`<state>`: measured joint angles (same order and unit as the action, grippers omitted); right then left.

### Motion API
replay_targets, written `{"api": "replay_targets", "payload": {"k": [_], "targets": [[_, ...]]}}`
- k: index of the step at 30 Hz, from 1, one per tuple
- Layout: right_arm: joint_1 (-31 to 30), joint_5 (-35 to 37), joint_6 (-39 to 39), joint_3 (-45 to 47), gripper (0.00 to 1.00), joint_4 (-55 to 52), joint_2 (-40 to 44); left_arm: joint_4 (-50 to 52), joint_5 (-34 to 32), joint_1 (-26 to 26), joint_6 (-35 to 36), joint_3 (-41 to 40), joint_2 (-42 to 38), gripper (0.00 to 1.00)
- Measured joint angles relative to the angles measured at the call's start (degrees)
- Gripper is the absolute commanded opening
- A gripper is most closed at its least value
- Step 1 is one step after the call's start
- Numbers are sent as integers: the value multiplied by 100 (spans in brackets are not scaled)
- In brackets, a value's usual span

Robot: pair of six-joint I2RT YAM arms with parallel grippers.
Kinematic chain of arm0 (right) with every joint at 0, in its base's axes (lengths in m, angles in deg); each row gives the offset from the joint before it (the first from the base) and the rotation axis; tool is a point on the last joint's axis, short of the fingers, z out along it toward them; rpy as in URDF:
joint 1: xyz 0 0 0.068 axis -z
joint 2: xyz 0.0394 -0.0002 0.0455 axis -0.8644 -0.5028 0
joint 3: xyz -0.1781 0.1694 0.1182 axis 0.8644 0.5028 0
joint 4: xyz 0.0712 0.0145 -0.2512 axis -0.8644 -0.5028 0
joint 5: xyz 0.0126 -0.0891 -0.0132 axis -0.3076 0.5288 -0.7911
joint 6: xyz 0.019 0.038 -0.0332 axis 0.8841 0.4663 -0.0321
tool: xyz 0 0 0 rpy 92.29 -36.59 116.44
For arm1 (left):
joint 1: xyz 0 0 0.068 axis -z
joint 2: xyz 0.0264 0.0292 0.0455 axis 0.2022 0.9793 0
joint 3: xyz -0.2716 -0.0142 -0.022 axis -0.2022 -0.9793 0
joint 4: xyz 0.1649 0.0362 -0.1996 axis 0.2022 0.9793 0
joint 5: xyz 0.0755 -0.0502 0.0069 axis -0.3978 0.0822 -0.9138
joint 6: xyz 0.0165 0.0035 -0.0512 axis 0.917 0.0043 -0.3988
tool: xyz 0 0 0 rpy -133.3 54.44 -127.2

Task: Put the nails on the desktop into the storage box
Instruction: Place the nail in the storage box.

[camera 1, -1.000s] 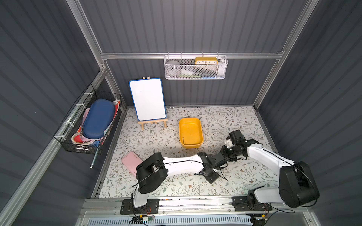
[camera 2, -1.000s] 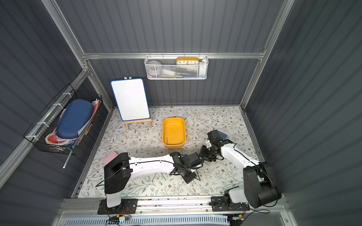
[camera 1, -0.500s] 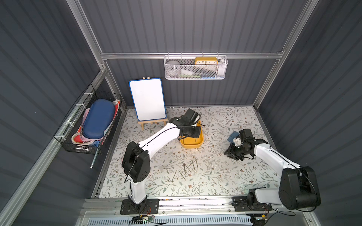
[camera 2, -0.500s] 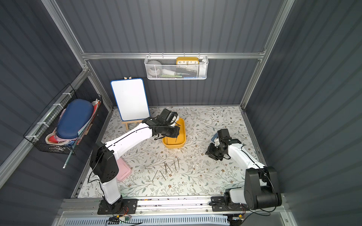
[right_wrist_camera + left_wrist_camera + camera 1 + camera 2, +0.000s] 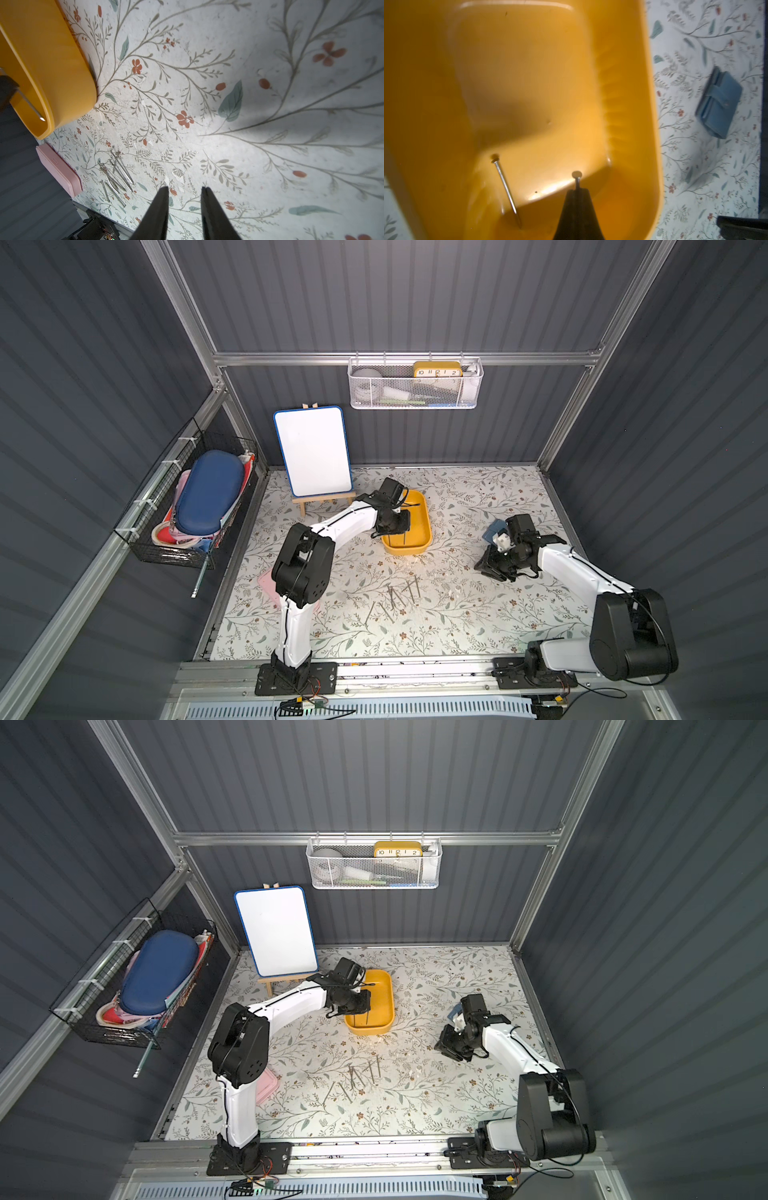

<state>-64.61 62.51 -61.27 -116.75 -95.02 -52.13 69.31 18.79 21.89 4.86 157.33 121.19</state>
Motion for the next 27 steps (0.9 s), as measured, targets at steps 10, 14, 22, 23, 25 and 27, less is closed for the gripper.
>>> {"api": "replay_targets", "payload": {"k": [10,14,22,23,25,27], "targets": [[0,-13,-101,0,31,2,-59,-420,-39,-120,-330,-321,153,1],[0,-24,-140,0,32,2,-111,-509,-66,-120,-398,-319,153,13],[-7,-190,-162,0,35,17,-127,-562,-175,-120,-428,-306,122,37],[-24,-214,-162,-2,35,15,-122,-544,-190,-120,-420,-306,85,38],[-129,-210,-146,-20,35,-17,-107,-518,-210,-120,-407,-304,-48,40],[-479,-103,-61,-70,35,-72,-35,-483,-223,-118,-391,-299,-310,43]]}}
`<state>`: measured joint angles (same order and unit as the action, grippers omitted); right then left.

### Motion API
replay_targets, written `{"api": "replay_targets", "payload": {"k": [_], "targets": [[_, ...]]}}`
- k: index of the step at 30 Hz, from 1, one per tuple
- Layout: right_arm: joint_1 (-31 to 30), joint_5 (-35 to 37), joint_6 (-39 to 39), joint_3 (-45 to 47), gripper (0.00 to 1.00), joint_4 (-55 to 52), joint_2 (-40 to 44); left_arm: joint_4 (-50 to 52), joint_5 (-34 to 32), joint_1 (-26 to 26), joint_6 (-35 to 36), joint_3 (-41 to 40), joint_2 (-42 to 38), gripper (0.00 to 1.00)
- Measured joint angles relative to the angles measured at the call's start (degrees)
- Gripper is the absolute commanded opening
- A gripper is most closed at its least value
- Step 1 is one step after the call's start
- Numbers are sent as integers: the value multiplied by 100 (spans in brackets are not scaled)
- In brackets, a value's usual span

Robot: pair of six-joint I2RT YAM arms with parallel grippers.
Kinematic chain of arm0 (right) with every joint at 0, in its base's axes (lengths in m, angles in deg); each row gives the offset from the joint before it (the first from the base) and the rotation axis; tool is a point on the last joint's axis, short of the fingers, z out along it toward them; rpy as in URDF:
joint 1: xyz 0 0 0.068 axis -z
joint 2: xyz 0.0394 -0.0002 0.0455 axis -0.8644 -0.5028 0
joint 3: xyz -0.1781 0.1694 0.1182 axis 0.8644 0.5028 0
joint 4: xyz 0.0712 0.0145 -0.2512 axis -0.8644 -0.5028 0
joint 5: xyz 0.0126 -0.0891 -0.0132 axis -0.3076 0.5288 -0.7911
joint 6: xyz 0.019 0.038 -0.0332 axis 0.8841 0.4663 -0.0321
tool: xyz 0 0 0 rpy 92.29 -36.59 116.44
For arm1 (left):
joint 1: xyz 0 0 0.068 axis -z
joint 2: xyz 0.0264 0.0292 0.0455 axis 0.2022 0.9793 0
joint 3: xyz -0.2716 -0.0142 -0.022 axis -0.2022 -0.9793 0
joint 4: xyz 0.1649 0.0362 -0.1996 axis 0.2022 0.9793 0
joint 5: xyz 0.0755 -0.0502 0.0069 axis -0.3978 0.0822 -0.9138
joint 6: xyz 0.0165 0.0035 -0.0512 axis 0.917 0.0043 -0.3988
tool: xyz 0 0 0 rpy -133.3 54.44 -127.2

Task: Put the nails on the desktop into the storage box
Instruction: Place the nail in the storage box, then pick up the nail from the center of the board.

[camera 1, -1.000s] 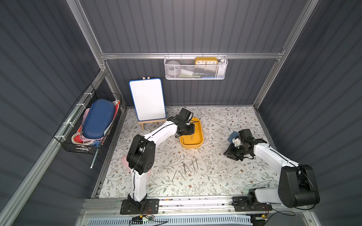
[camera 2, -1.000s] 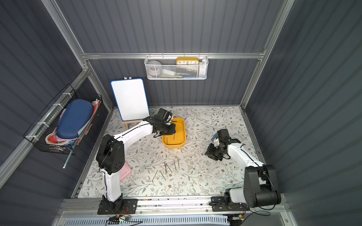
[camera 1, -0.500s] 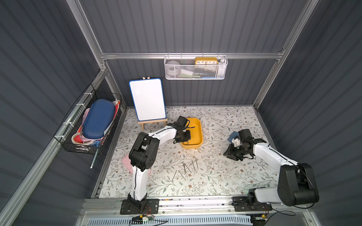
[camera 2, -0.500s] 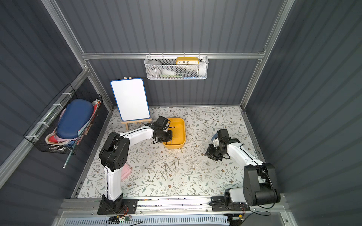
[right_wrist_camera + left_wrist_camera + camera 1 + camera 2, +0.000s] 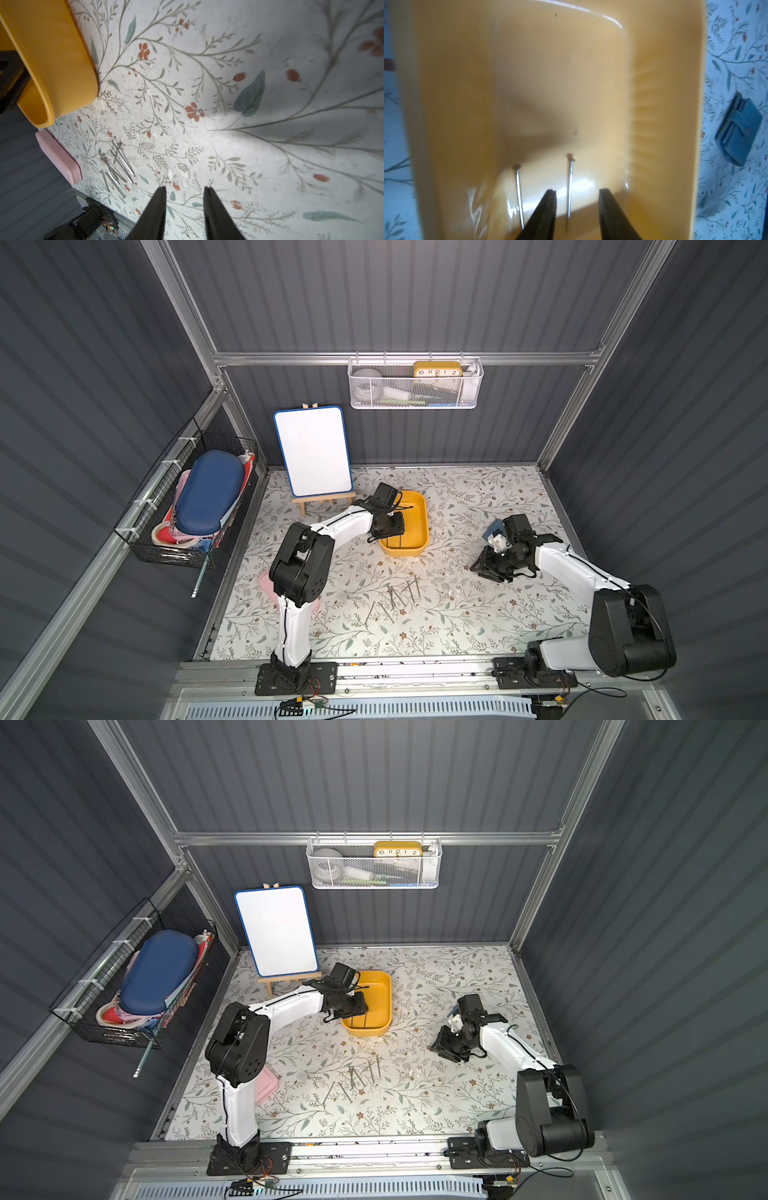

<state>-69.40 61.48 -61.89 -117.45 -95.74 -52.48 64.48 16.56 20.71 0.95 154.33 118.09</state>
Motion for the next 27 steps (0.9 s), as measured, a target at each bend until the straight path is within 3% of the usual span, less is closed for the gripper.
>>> {"api": "replay_targets", "payload": {"k": [7,12,20,27], "targets": [[-2468,872,643,-645,36,-120,114,61,-7,26,122,334,-1145,47],[-3692,1764,885,-1735,34,-382,-820,9,-133,44,339,-177,-2260,46],[-4260,2492,964,-2304,31,-658,-2098,411,-688,74,417,-2330,-3604,44],[-4260,2712,960,-2496,29,-831,-2490,529,-848,184,330,-3235,-4273,43]]}}
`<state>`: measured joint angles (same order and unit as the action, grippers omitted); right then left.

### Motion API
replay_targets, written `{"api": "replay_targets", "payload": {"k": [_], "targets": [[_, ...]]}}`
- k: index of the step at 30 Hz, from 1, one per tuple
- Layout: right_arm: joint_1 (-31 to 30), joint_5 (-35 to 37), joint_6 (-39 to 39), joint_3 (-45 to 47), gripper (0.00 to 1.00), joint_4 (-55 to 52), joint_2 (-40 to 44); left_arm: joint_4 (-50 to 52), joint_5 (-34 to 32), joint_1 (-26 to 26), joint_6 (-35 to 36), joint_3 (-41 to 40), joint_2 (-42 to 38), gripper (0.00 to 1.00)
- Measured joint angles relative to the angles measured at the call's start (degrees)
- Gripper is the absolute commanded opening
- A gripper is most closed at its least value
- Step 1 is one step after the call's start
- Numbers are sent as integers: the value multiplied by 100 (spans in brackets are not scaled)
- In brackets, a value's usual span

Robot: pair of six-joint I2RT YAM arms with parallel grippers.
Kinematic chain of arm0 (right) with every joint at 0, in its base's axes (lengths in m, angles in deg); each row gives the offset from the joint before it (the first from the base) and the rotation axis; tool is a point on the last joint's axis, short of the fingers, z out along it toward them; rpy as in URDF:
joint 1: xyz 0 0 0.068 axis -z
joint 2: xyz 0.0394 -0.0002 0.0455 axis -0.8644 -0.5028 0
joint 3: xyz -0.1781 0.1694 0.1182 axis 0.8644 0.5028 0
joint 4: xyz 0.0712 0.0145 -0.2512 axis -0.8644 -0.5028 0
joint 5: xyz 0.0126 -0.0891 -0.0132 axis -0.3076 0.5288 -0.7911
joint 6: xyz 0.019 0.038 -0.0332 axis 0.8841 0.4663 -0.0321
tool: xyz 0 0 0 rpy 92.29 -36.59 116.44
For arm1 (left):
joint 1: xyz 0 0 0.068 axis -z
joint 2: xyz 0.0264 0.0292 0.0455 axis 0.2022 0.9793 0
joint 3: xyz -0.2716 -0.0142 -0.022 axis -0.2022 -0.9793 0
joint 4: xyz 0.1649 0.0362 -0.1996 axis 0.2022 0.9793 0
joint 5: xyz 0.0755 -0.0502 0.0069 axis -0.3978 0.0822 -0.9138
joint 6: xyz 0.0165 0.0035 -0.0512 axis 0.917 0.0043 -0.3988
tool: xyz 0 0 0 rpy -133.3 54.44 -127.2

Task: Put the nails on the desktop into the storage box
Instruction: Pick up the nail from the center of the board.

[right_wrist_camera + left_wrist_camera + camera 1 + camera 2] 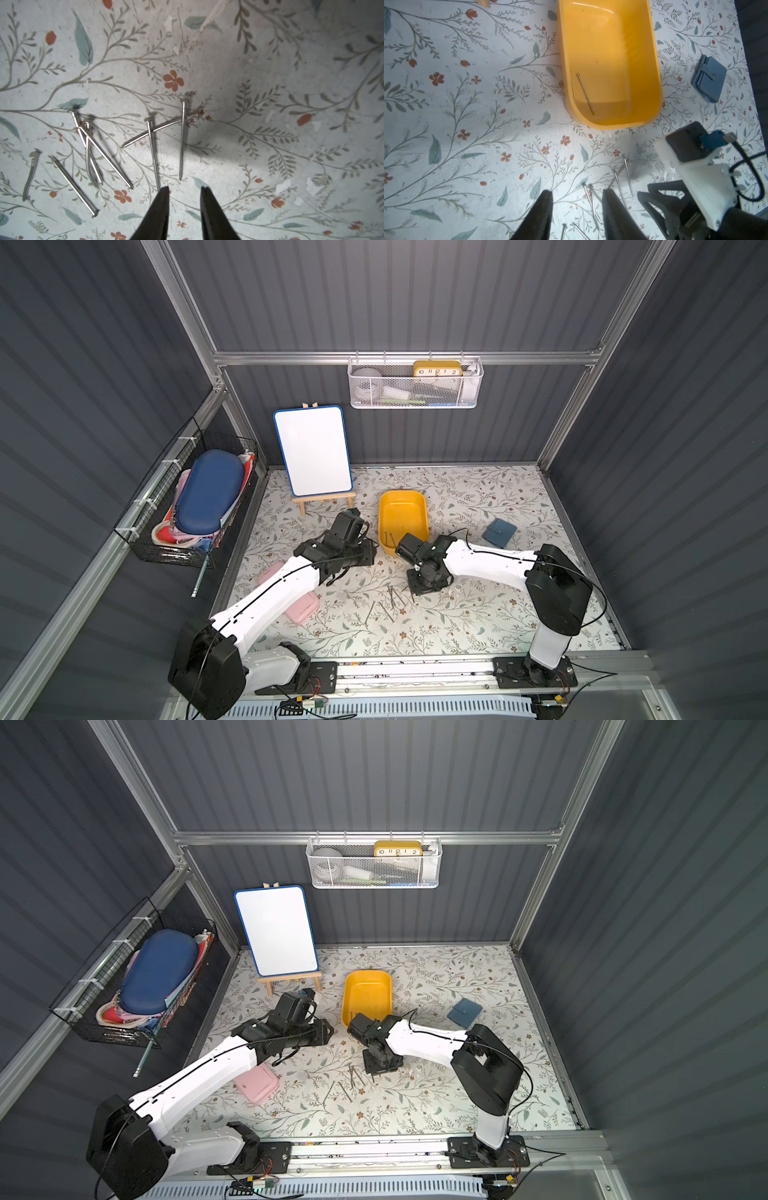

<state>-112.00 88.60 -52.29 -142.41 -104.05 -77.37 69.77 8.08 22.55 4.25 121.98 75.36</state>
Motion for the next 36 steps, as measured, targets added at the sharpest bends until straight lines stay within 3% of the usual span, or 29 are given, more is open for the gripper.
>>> {"api": "replay_targets", "payload": {"k": [8,17,24,28,36], "targets": [[11,68,-13,-151,24,83,-417,-105,-2,138,-116,-389,-48,43],[33,107,-39,-273,0,184,-688,-190,-24,179,-201,-483,-50,43],[35,122,-46,-223,0,190,-623,-203,-26,181,-203,-483,-50,42],[39,142,-52,-177,0,-125,-280,-232,-24,181,-254,-485,-48,43],[153,68,-157,-553,0,-745,1209,-249,-17,181,-306,-485,20,43]]}}
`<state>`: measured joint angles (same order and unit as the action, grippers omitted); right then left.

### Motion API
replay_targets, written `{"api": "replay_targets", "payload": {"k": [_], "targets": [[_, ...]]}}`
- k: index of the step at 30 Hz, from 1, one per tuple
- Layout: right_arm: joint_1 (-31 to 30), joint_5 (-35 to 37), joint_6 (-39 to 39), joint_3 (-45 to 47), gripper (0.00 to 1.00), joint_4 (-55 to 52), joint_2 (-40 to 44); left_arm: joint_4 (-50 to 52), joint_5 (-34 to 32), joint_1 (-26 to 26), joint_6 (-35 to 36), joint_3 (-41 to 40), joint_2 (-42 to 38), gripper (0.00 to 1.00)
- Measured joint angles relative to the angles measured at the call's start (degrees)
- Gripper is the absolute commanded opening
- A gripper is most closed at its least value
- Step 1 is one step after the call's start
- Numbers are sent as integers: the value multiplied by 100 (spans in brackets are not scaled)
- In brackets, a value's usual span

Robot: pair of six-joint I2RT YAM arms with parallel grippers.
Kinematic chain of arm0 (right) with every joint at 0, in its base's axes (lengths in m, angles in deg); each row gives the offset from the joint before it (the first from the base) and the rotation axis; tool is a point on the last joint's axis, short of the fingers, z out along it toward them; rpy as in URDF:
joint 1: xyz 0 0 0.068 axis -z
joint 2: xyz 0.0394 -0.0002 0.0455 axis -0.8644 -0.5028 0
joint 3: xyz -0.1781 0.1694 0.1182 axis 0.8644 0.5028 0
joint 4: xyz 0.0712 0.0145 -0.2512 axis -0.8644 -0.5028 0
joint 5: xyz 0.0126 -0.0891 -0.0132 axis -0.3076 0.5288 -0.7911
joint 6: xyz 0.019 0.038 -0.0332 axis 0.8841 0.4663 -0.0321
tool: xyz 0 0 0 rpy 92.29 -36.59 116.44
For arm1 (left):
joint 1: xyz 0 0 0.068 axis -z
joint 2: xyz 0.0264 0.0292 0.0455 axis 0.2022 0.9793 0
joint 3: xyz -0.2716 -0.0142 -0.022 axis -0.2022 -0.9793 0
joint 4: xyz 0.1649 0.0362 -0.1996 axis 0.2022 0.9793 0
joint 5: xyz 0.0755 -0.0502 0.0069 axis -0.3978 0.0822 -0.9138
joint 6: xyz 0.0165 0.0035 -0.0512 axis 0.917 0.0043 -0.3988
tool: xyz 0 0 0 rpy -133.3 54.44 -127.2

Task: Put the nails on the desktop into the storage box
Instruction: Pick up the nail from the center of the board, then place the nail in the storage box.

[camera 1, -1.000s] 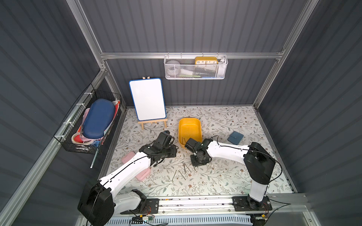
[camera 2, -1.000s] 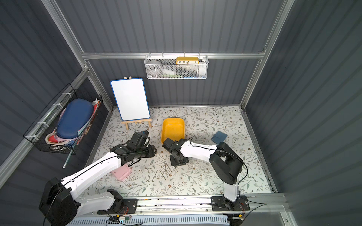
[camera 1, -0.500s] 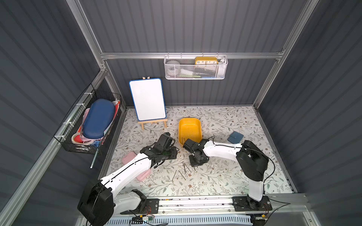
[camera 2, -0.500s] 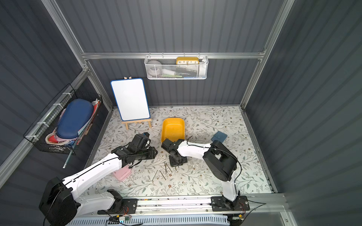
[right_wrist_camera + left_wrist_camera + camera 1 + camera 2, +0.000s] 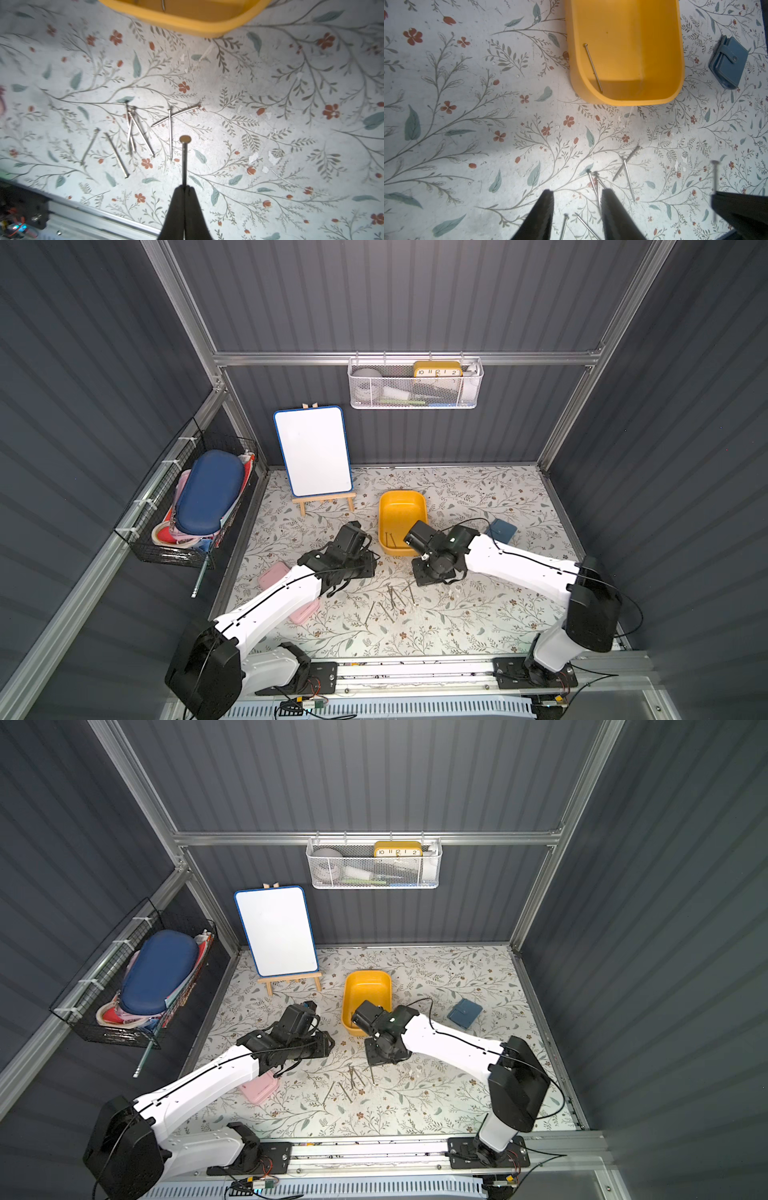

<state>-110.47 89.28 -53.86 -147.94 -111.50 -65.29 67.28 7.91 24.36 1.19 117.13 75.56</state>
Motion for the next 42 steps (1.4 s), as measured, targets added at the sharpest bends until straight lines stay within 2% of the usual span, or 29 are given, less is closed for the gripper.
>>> {"api": "replay_targets", "payload": {"k": [4,10,16,20,28,32,34,39,42], "targets": [[568,-330,-195,-1058,0,-61,-299,-98,20,0,0,-2,111,43],[1088,-1008,-365,-2892,0,13,-1996,-247,87,0,2,-76,114,43],[1211,-1537,-293,-3108,0,155,-3314,-258,129,0,2,-192,55,43],[1222,-1711,-251,-3088,0,197,-3698,-264,129,0,2,-256,20,43],[1220,-1799,-146,-2997,0,468,-3722,-271,129,0,2,-275,20,43],[1224,-1878,-166,-2975,25,522,-3724,-286,129,0,2,-275,20,43],[1226,-1897,-195,-2955,33,533,-3722,-286,129,0,4,-275,20,44],[1207,-1878,-295,-2588,37,505,-3283,-291,127,0,4,-284,20,44],[1104,-1768,-356,-1886,38,487,-2271,-302,129,0,7,-286,20,44]]}}
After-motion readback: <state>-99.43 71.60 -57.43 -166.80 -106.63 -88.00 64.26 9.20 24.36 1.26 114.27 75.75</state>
